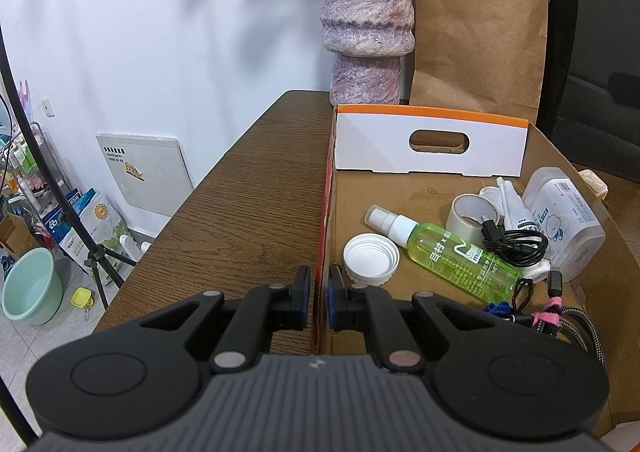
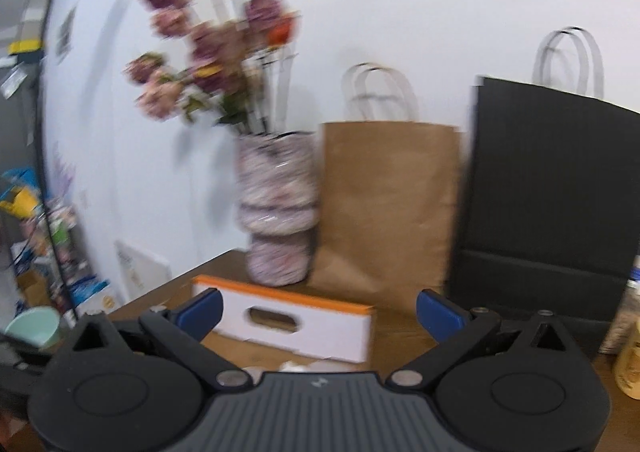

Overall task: Organize rigid objects
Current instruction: 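Move the right gripper to the white charger cube and grasp it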

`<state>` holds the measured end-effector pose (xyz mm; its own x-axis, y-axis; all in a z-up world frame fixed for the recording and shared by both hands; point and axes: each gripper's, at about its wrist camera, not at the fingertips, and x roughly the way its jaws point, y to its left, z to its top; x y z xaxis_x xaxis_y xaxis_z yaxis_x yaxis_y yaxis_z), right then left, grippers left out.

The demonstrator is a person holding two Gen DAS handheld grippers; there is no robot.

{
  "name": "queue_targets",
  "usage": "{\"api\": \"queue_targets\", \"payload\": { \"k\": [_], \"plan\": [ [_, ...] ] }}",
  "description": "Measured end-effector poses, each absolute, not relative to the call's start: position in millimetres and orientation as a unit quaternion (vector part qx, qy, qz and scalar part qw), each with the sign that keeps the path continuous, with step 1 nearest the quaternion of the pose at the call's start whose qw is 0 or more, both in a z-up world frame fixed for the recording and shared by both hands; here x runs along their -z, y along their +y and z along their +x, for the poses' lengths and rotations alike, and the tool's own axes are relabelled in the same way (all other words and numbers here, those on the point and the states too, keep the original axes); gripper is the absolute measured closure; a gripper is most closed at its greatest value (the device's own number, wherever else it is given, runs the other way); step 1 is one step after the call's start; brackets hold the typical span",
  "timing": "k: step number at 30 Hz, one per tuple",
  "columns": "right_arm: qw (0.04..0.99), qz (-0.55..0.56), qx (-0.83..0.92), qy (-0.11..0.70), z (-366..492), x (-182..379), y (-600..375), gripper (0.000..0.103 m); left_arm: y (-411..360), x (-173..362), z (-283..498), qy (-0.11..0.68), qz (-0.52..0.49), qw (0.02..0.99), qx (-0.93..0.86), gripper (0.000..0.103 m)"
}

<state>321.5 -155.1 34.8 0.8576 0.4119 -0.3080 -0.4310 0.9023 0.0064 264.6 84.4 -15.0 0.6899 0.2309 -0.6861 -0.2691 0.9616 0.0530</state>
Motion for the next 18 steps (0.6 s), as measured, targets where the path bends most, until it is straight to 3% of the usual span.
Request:
{"api": "queue_targets", "payload": {
  "k": [6, 18],
  "plan": [
    [0.979, -0.012, -0.146, 0.143, 346.8, -31.8, -192.8, 0.0, 84.4, 15.1, 264.6, 0.369, -0.026, 0.919, -0.136, 0.093],
    [0.968, -0.023, -0.102, 0.228, 412.3, 26.1, -224.0, 0.0, 84.2, 15.2, 264.6, 0.369, -0.025, 0.919, -0.136, 0.093]
  ]
}}
